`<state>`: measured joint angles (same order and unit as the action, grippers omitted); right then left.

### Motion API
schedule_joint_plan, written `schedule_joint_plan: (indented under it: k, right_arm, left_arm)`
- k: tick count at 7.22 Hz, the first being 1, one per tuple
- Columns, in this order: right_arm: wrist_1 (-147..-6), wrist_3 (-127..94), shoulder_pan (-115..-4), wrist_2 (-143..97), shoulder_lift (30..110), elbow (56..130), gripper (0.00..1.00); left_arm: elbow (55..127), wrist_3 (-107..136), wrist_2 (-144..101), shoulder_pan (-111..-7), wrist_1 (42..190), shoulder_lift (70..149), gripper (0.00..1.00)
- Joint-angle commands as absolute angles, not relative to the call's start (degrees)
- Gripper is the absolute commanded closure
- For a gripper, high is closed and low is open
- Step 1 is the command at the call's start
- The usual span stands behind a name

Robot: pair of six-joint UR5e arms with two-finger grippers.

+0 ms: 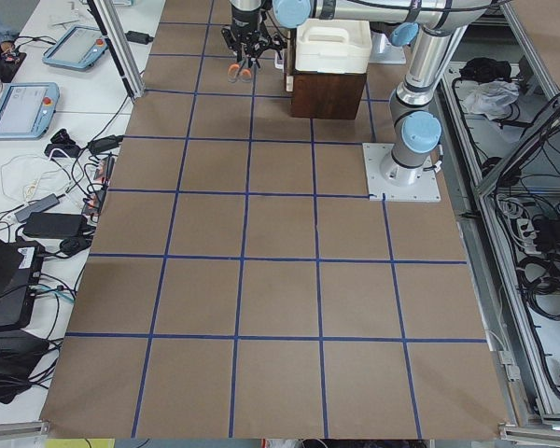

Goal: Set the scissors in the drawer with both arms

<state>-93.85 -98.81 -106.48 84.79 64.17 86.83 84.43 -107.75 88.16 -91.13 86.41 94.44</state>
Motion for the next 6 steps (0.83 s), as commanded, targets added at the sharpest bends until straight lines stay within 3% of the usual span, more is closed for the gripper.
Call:
schedule_joint_plan:
  k: [1, 6]
  right_arm:
    - [-94.66, -97.30, -106.00, 84.90, 64.07, 85.18, 0.00]
    - [-94.66, -95.46, -105.65, 85.08, 60.91, 81.12, 0.00]
  left_arm:
    - [85.33, -106.70, 88.42, -92.29, 86.75, 95.00, 1.00]
    - [85.87, -106.09, 88.59, -91.58, 86.66, 95.54, 1.00]
